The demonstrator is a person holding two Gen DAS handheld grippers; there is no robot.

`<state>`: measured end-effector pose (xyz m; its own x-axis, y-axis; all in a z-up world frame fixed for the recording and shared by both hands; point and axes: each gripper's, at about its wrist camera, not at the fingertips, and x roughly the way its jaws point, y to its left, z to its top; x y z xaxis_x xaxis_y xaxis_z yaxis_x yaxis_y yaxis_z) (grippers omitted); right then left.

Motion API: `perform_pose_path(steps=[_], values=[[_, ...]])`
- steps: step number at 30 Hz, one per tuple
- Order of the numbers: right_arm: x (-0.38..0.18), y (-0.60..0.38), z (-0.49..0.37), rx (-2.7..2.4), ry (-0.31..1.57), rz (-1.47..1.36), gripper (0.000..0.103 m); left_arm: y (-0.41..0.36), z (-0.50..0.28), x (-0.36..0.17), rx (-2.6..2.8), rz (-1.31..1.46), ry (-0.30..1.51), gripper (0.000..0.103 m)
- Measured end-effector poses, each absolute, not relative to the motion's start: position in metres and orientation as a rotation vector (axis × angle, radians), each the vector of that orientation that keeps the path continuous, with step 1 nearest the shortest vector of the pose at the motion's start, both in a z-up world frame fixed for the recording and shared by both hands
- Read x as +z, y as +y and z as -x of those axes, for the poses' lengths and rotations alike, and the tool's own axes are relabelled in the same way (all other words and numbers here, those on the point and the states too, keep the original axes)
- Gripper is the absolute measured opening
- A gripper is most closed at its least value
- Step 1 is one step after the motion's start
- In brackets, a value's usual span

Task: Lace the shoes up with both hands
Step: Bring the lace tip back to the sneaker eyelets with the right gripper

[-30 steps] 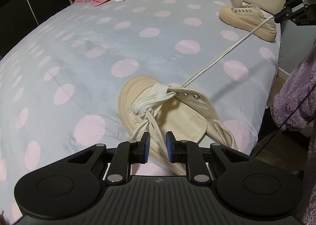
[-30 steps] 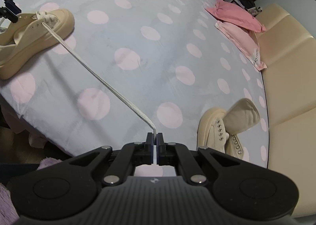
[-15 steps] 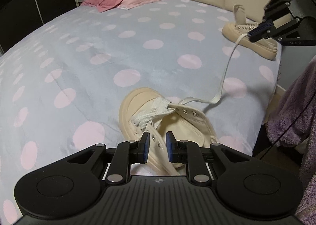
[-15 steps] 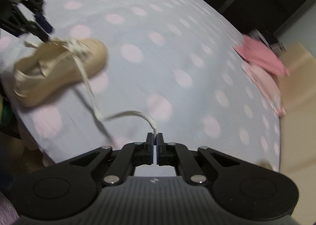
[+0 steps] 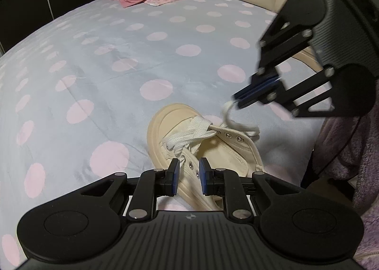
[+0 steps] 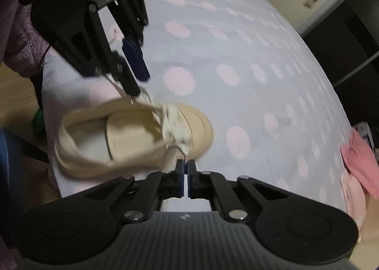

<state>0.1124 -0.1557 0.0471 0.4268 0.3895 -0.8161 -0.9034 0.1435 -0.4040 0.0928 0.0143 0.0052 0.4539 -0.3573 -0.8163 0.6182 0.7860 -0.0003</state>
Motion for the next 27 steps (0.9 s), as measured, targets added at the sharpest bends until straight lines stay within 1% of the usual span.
perform_pose_path(steps=[8, 12, 14, 16, 23, 27], values=[[0.032, -0.123, -0.125, 1.080, 0.617, 1.030, 0.003, 0.016, -0.097, 0.006, -0.616, -0.271, 0.929, 0.016], [0.032, -0.120, -0.129, 1.093, 0.641, 0.964, 0.006, 0.017, -0.100, 0.004, -0.613, -0.248, 0.944, 0.016], [0.034, -0.122, -0.130, 1.084, 0.647, 0.933, 0.022, 0.018, -0.102, 0.003, -0.611, -0.236, 0.952, 0.016], [0.035, -0.124, -0.132, 1.073, 0.654, 0.898, 0.027, 0.018, -0.102, 0.003, -0.613, -0.232, 0.954, 0.016], [0.040, -0.130, -0.136, 1.101, 0.691, 0.762, 0.027, 0.015, -0.101, -0.001, -0.632, -0.250, 0.969, 0.016], [0.033, -0.126, -0.126, 1.139, 0.672, 0.812, 0.026, 0.014, -0.101, -0.004, -0.643, -0.241, 0.973, 0.016]])
